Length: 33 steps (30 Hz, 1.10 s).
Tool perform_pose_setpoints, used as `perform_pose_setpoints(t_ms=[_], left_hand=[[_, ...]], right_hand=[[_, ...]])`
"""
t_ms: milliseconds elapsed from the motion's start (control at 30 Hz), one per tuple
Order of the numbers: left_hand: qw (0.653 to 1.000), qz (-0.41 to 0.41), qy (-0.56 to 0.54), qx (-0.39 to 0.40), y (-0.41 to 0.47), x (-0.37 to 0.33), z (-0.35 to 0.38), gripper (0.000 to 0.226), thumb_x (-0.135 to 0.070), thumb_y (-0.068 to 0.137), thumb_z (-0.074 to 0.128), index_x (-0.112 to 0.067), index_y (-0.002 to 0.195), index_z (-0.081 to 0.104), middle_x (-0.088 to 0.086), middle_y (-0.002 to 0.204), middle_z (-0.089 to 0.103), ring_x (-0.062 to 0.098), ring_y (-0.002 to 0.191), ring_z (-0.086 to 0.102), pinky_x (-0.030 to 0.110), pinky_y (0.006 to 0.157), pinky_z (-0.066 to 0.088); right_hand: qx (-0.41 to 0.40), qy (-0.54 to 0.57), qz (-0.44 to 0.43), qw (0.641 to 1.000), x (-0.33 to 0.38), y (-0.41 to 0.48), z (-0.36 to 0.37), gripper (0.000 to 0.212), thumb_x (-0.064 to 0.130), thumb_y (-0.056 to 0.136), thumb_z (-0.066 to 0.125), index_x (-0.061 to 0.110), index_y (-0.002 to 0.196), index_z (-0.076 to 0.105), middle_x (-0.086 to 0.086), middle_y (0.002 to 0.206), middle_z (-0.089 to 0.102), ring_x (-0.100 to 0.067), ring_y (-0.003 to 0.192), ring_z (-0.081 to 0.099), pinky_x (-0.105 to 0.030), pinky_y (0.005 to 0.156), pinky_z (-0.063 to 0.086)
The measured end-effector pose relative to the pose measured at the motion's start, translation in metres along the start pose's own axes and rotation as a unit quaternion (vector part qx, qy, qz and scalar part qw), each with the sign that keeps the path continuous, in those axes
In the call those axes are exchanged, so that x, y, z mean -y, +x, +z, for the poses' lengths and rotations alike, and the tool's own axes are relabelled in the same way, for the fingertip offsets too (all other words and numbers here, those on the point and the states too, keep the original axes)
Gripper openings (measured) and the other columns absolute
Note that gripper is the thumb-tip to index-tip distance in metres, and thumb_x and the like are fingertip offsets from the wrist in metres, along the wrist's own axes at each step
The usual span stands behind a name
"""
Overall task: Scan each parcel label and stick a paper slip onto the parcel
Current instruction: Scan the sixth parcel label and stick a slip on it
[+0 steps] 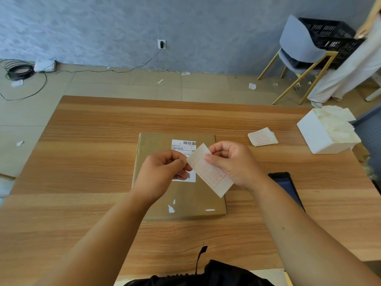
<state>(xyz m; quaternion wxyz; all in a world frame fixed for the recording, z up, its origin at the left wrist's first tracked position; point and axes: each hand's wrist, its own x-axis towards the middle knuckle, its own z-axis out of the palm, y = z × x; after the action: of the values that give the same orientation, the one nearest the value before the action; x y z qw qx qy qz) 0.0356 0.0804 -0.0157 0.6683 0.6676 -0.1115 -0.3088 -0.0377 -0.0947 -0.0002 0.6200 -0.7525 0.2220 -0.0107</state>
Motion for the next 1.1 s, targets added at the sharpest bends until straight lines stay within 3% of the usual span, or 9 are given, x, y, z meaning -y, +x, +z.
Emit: perform_pose_setpoints(t_ms=[633,733,833,933,1000,1100], left_hand=[[1.0,0.01,-0.014,0.024,0.002,0.0,0.0,0.023,-0.005,0.086,0.061,-0.017,0.069,0.069,0.005,0.07,0.071,0.012,0.058,0.064,0.021,0.061,0.052],[0.999,0.026,-0.009,0.018,0.001,0.001,0.001,0.025,-0.004,0.087,0.06,-0.018,0.068,0.068,0.003,0.069,0.071,0.011,0.058,0.063,0.019,0.06,0.051],[0.999,0.047,0.009,0.003,0.0,0.003,0.002,0.024,-0.004,0.086,0.06,-0.019,0.069,0.067,0.001,0.067,0.07,0.009,0.058,0.063,0.016,0.059,0.05],[0.997,0.067,0.04,-0.006,0.0,0.004,0.003,0.023,-0.006,0.086,0.061,-0.021,0.069,0.067,-0.001,0.067,0.07,0.008,0.059,0.063,0.015,0.06,0.049],[0.996,0.075,0.052,0.001,-0.001,0.004,0.006,0.021,-0.008,0.086,0.062,-0.022,0.07,0.068,-0.002,0.067,0.07,0.008,0.06,0.064,0.015,0.06,0.05],[0.993,0.088,0.076,0.013,-0.002,0.002,0.009,0.018,-0.01,0.086,0.062,-0.021,0.073,0.068,-0.004,0.07,0.07,0.006,0.063,0.064,0.014,0.061,0.051]], right_hand=[[-0.018,-0.024,0.006,1.0,-0.003,0.001,0.001,0.008,0.016,0.082,0.074,0.02,0.084,0.067,0.004,0.078,0.07,-0.003,0.066,0.063,-0.02,0.058,0.049],[-0.077,-0.072,0.002,0.994,-0.007,0.0,0.005,0.018,0.025,0.077,0.078,0.024,0.09,0.065,0.008,0.088,0.067,-0.005,0.073,0.059,-0.018,0.064,0.046],[-0.178,-0.164,-0.071,0.968,-0.008,-0.003,0.009,0.023,0.031,0.076,0.078,0.033,0.092,0.062,0.016,0.094,0.059,-0.001,0.082,0.053,-0.01,0.067,0.039],[-0.094,-0.128,-0.122,0.98,-0.007,-0.008,0.015,0.004,0.032,0.081,0.072,0.035,0.08,0.07,0.012,0.086,0.064,-0.001,0.078,0.056,-0.01,0.066,0.039],[-0.015,-0.082,-0.104,0.991,-0.004,-0.012,0.02,0.006,0.032,0.082,0.071,0.036,0.079,0.073,0.012,0.086,0.069,-0.002,0.078,0.061,-0.012,0.068,0.044],[0.007,-0.04,-0.089,0.995,-0.003,-0.012,0.021,0.013,0.026,0.084,0.071,0.036,0.076,0.074,0.013,0.083,0.072,-0.004,0.082,0.065,-0.015,0.073,0.048]])
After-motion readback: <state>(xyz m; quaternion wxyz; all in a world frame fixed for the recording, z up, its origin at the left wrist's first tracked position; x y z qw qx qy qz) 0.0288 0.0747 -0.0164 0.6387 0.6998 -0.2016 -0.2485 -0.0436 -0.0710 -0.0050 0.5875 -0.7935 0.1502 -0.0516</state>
